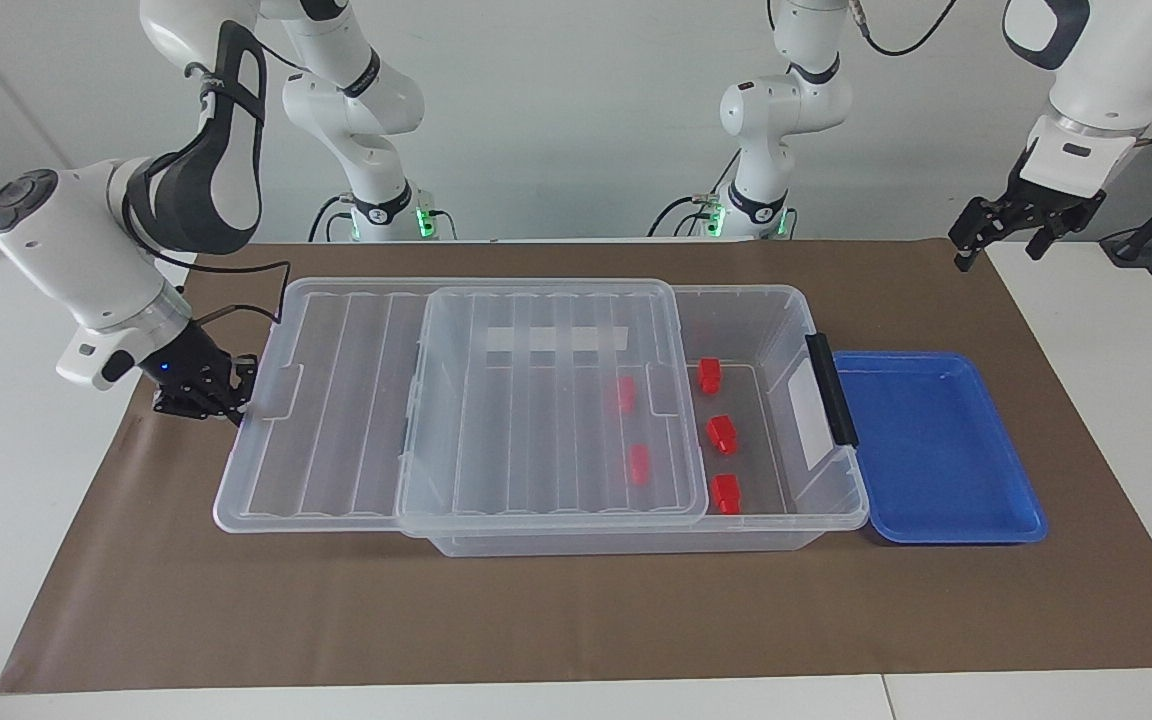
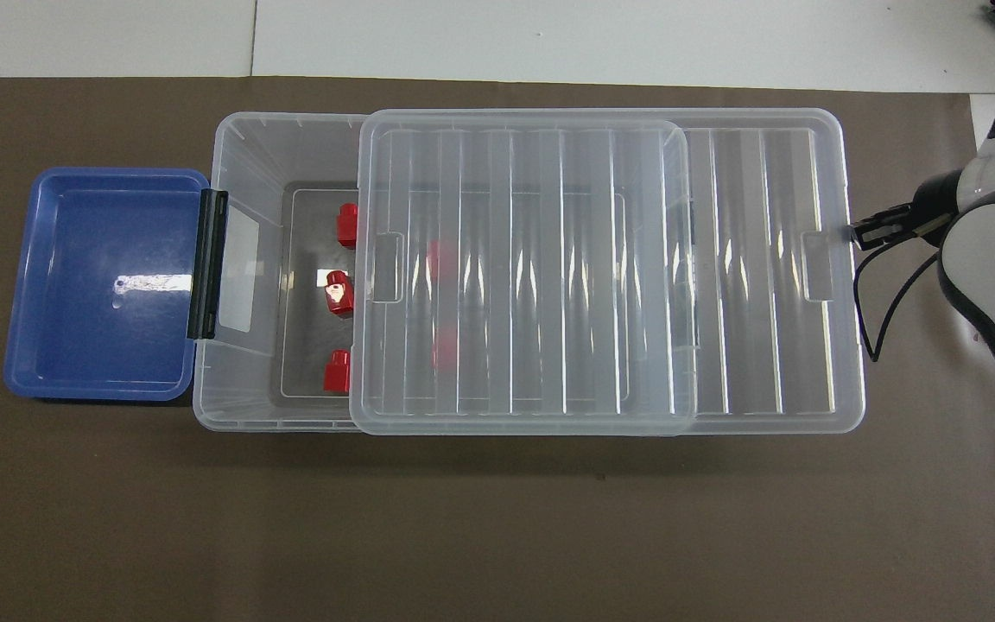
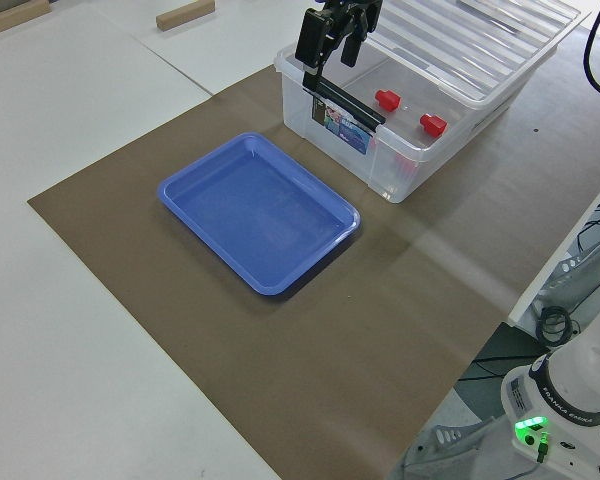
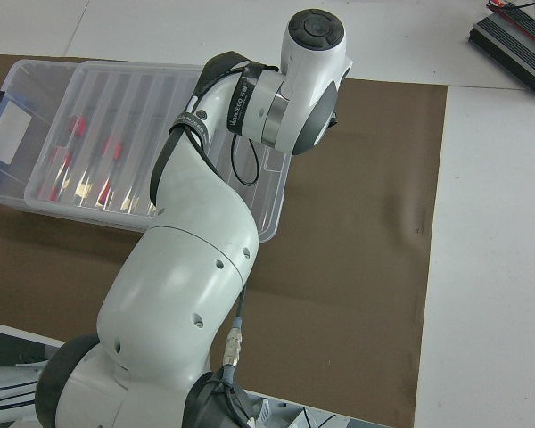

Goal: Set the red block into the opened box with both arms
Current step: 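Move the right gripper to the edge of the clear lid, then slide the clear lid away from the right gripper to close the box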

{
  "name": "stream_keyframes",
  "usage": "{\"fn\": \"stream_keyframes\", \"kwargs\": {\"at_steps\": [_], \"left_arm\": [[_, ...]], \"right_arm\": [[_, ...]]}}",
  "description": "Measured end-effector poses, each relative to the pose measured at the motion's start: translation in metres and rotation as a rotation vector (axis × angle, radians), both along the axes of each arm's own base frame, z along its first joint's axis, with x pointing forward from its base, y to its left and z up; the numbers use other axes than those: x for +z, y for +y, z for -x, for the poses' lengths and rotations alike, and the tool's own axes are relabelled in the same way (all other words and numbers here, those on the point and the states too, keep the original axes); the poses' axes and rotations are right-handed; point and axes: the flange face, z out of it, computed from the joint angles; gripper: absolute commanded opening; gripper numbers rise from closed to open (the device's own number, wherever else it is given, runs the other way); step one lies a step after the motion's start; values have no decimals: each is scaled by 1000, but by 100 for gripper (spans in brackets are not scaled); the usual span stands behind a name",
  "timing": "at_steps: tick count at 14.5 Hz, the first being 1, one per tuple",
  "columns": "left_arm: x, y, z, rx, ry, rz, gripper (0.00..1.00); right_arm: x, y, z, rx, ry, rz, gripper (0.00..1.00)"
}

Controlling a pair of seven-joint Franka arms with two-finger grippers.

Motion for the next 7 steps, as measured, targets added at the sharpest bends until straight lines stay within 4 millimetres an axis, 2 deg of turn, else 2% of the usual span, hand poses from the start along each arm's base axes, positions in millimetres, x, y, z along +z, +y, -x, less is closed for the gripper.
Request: {"fn": "stream_keyframes", "kwargs": {"at_steps": [4, 7], "left_arm": [[1, 0, 0, 0, -5, 0, 100], [1, 1, 0, 1, -7, 0, 100]], "right_arm": [[0, 46, -2, -46, 22, -11, 0], [0, 70, -1, -75, 34, -17, 0]]}}
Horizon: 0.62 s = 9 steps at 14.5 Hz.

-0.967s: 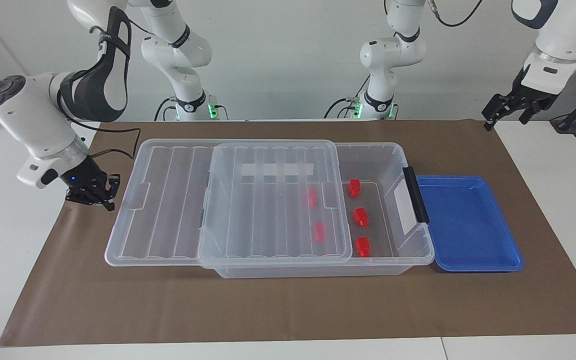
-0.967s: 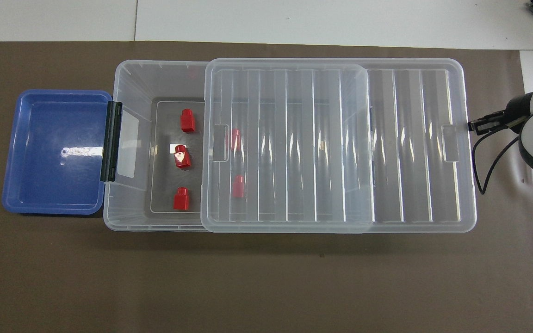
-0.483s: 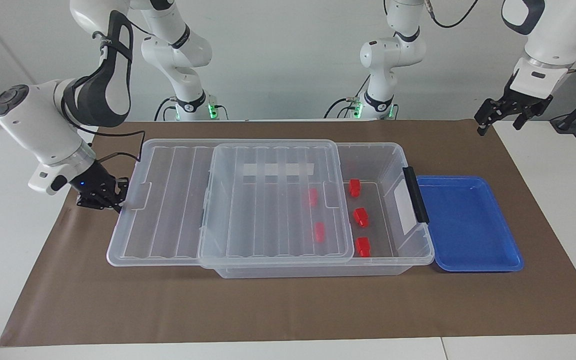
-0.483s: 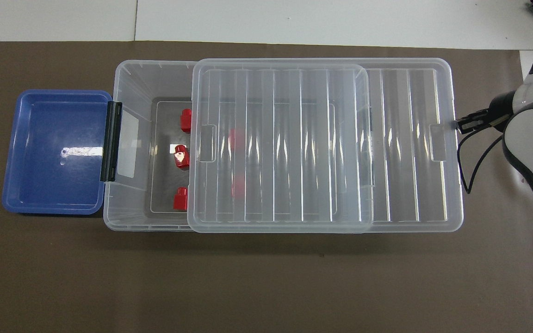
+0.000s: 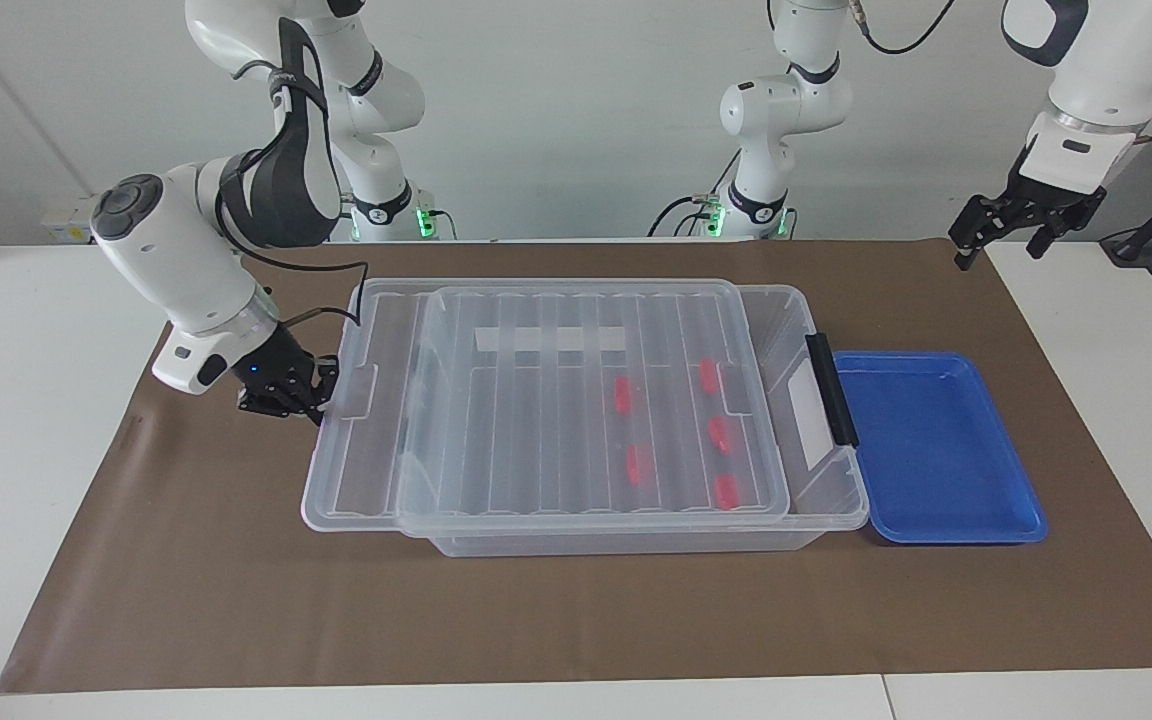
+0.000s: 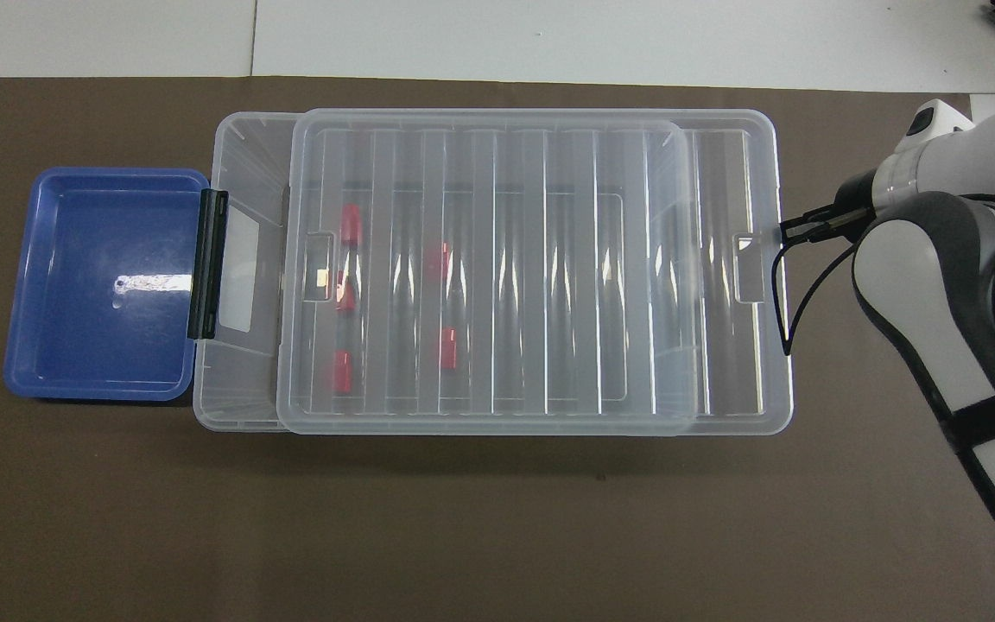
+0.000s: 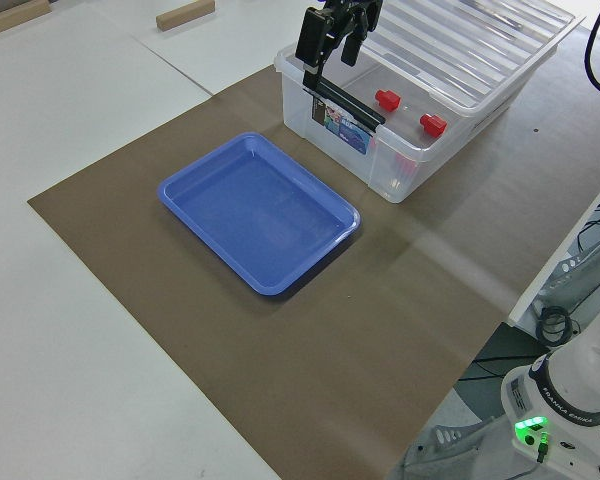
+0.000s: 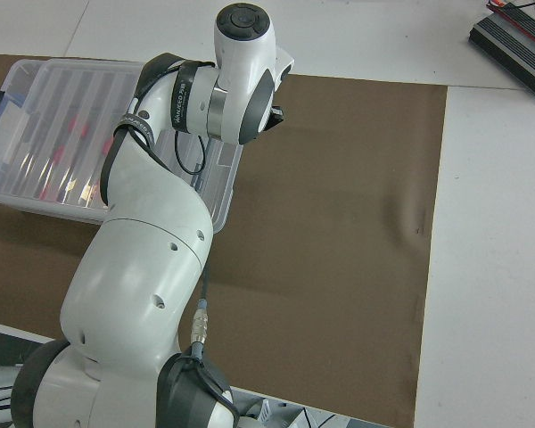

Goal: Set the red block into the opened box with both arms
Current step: 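Slide the clear lid away from the right gripper to close the box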

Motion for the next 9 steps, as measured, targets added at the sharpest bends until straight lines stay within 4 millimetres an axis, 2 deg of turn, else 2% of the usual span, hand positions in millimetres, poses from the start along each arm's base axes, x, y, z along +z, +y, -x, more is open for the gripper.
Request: {"fn": "stream_keyframes", "kwargs": {"at_steps": [9], "left_arm": [[0, -2, 0, -2, -2, 0, 100]], "right_arm": [[-8, 39, 3, -24, 8, -4, 0]]}}
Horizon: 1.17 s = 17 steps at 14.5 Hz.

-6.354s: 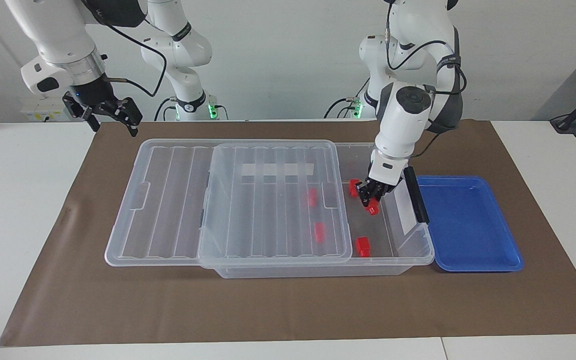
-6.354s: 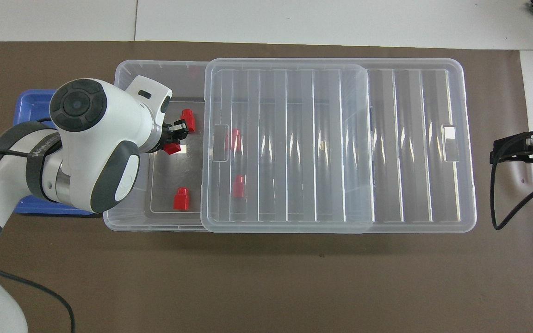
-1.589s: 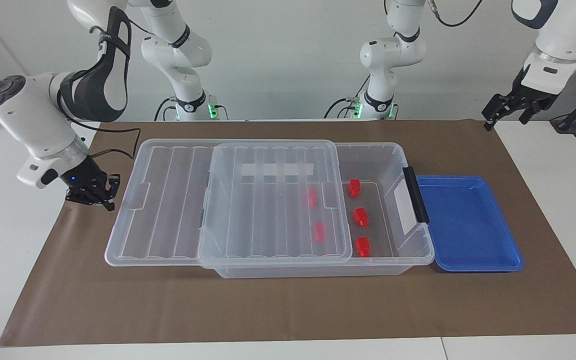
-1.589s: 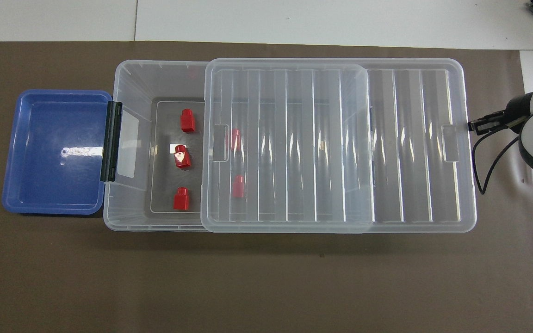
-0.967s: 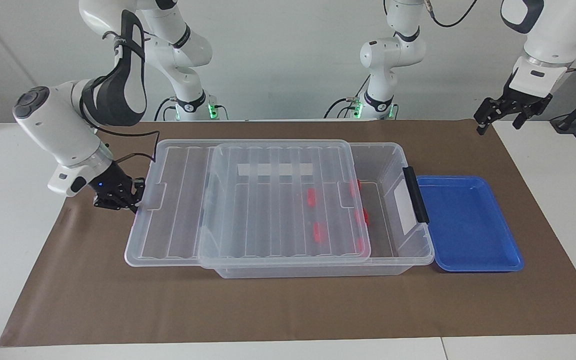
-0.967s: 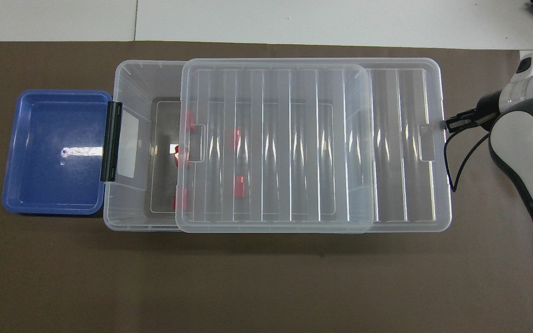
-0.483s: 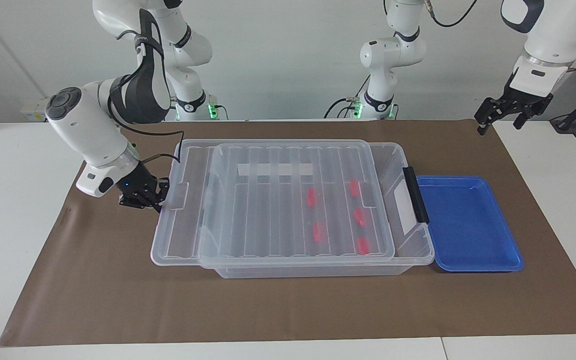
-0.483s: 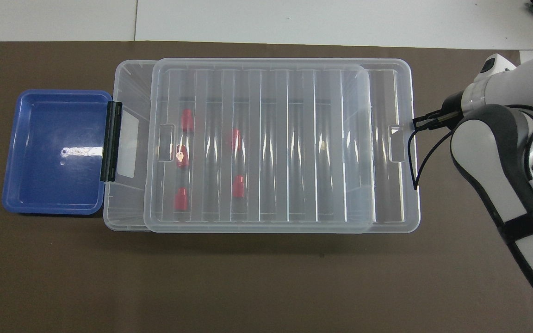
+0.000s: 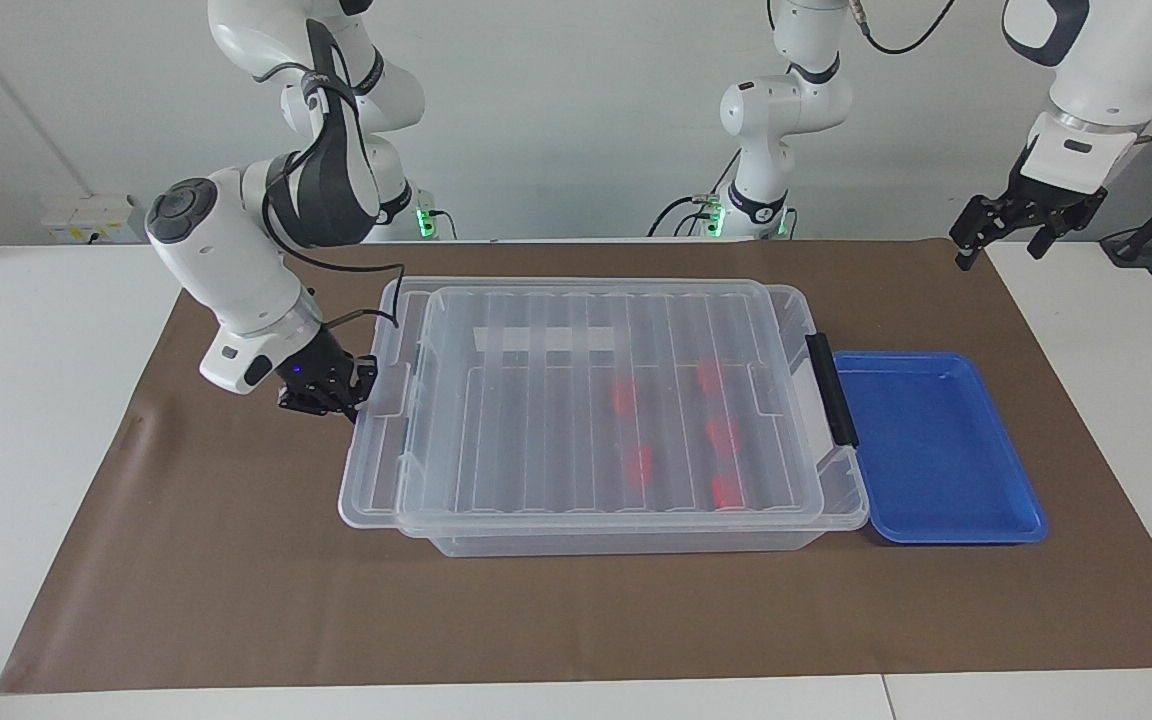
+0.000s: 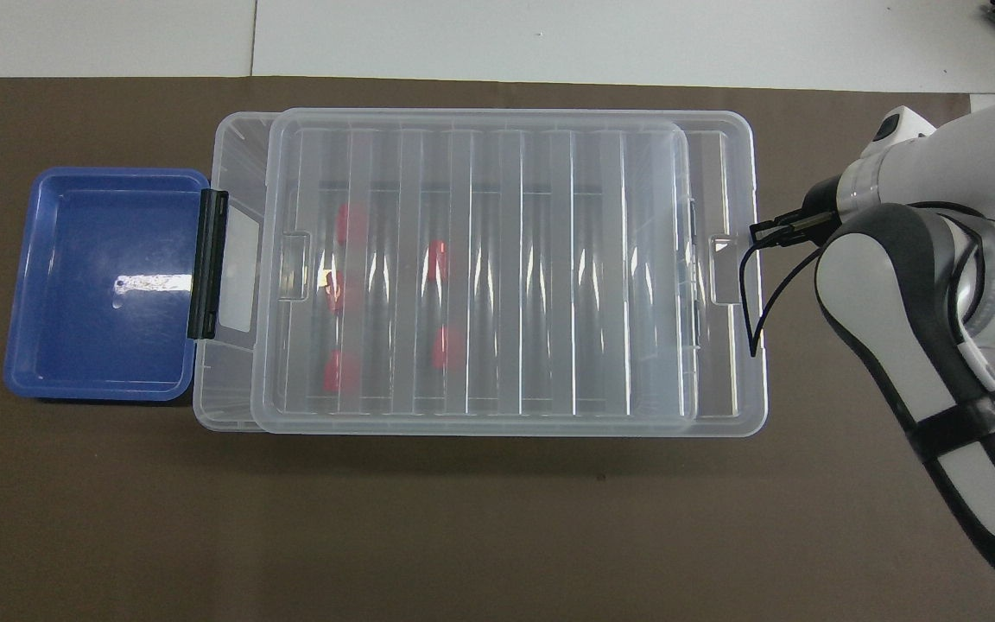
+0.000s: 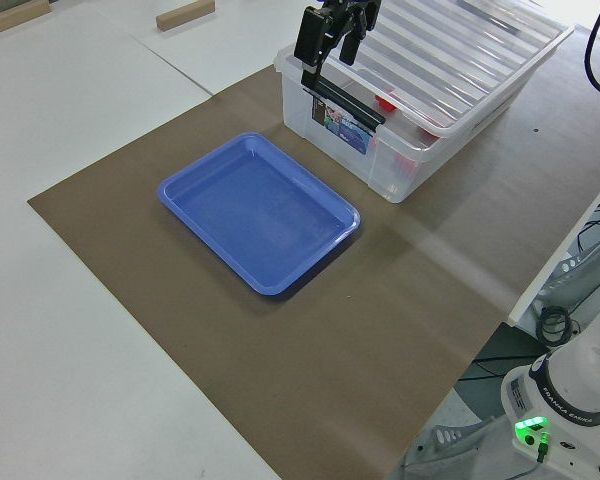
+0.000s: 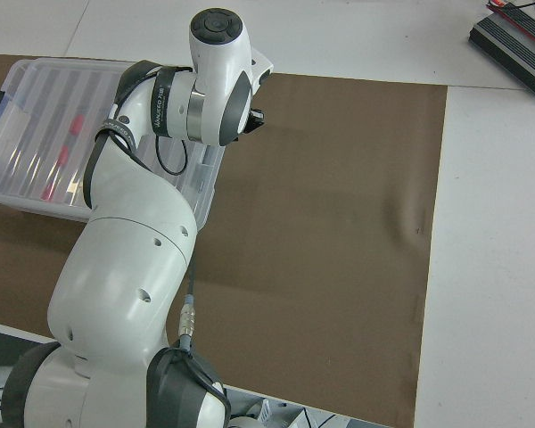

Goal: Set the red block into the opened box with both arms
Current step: 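Slide the clear lid away from the right gripper to close the box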

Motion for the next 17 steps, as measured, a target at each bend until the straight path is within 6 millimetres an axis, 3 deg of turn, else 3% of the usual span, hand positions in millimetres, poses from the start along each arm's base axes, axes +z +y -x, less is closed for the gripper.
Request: {"fn": "stream_keyframes", "kwargs": {"at_steps": [3, 10, 17], "left_arm": [[0, -10, -1, -10, 0, 1, 100], [-1, -4, 0, -1, -1, 8, 100], [-1, -4, 0, 0, -1, 9, 100]], "right_arm": [[1, 12, 1, -18, 0, -3, 0], [-1, 27, 4, -52, 18, -64, 0], [-5, 28, 5, -52, 25, -68, 0]]}}
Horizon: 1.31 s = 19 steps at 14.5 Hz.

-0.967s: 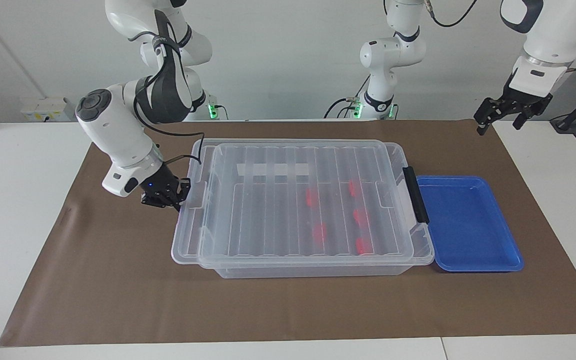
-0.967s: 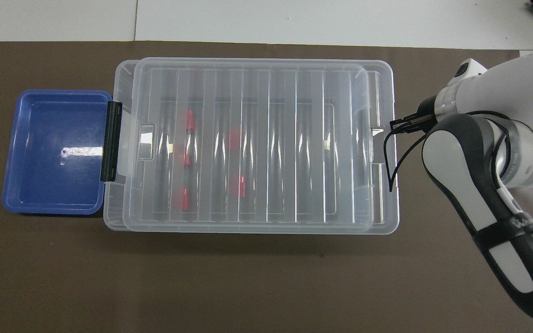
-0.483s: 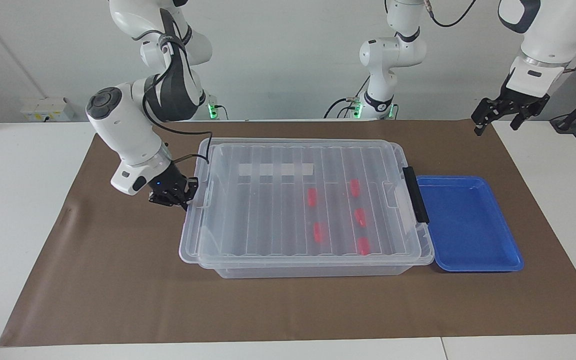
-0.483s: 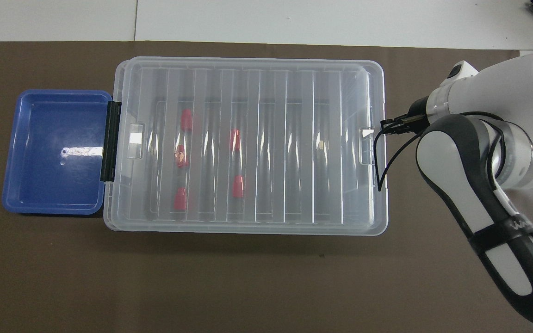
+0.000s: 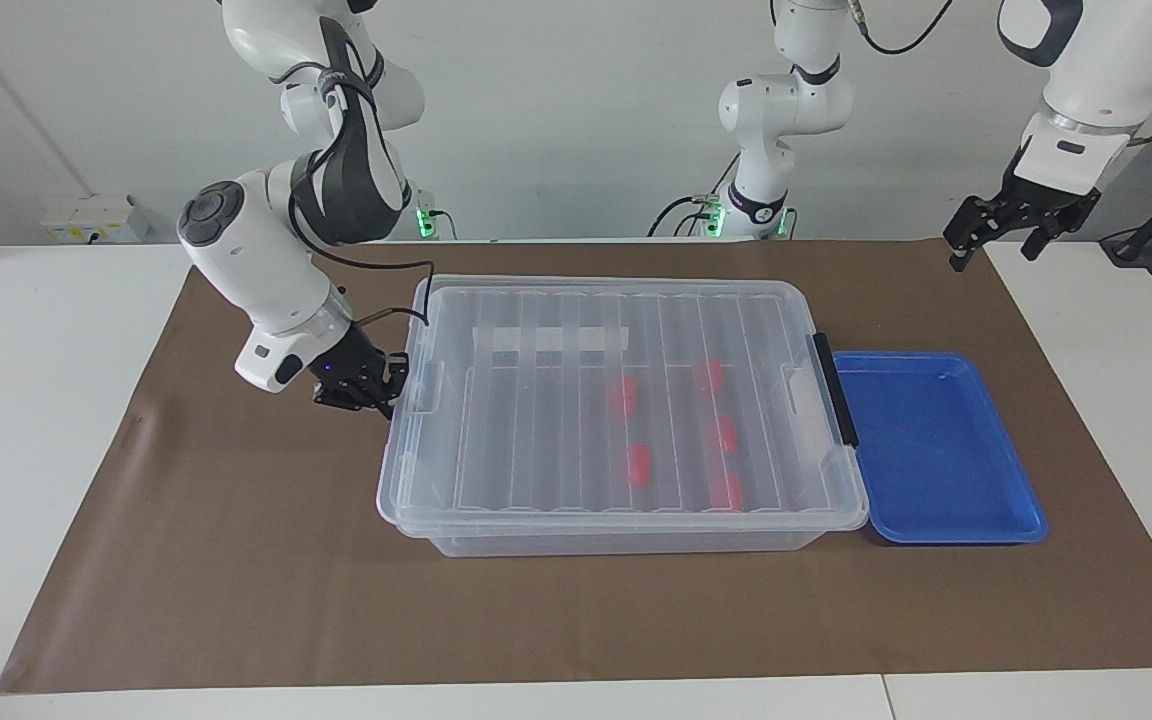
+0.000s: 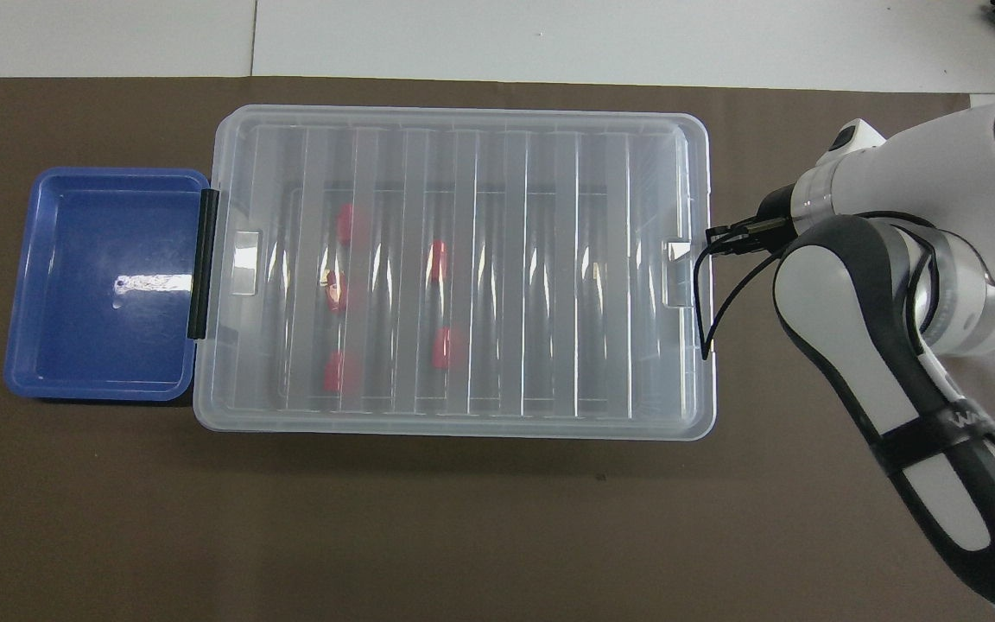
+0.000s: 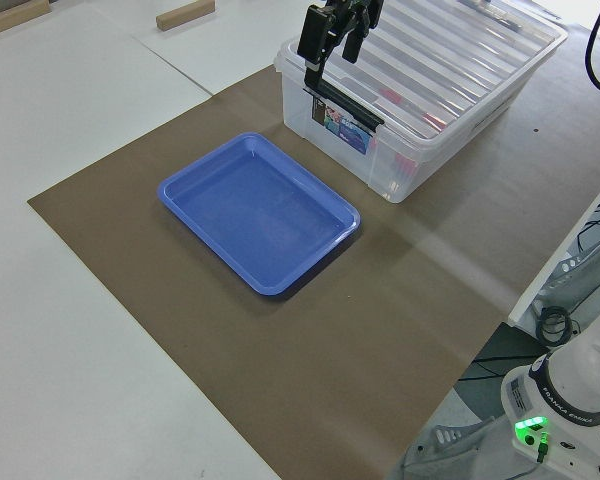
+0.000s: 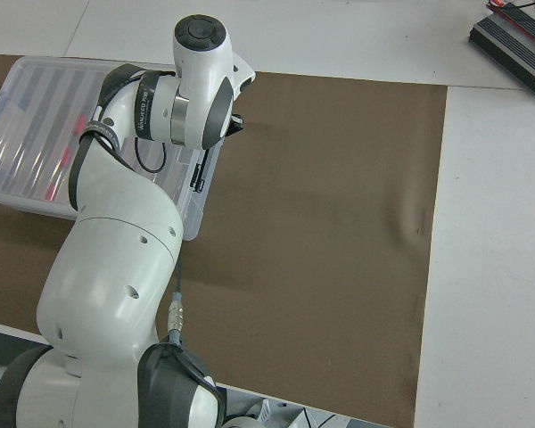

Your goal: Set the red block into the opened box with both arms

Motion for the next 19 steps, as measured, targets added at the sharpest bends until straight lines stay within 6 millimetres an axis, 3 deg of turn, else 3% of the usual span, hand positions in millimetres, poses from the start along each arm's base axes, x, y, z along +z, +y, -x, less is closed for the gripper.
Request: {"fn": "stream_keyframes", "kwargs": {"at_steps": [4, 5, 6, 13, 15, 17, 19], "left_arm": [[1, 0, -1, -1, -10, 0, 100], [1, 0, -1, 0, -13, -1, 100], [1, 1, -1, 2, -15, 0, 100], [1, 3, -1, 5, -15, 0, 100], [1, 3, -1, 6, -16, 0, 100], [1, 4, -1, 6, -16, 0, 100], [1, 4, -2, 6, -17, 0, 100]], "right_arm": [[8, -17, -2, 38, -31, 131, 0], [18, -21, 0, 31, -39, 169, 42], [30, -25, 3, 8, -34, 194, 99], [136, -44, 56, -219, 48, 194, 100], [162, -61, 71, -246, 90, 208, 100], [186, -79, 83, -265, 127, 243, 100], [197, -83, 89, -268, 138, 267, 100]]}}
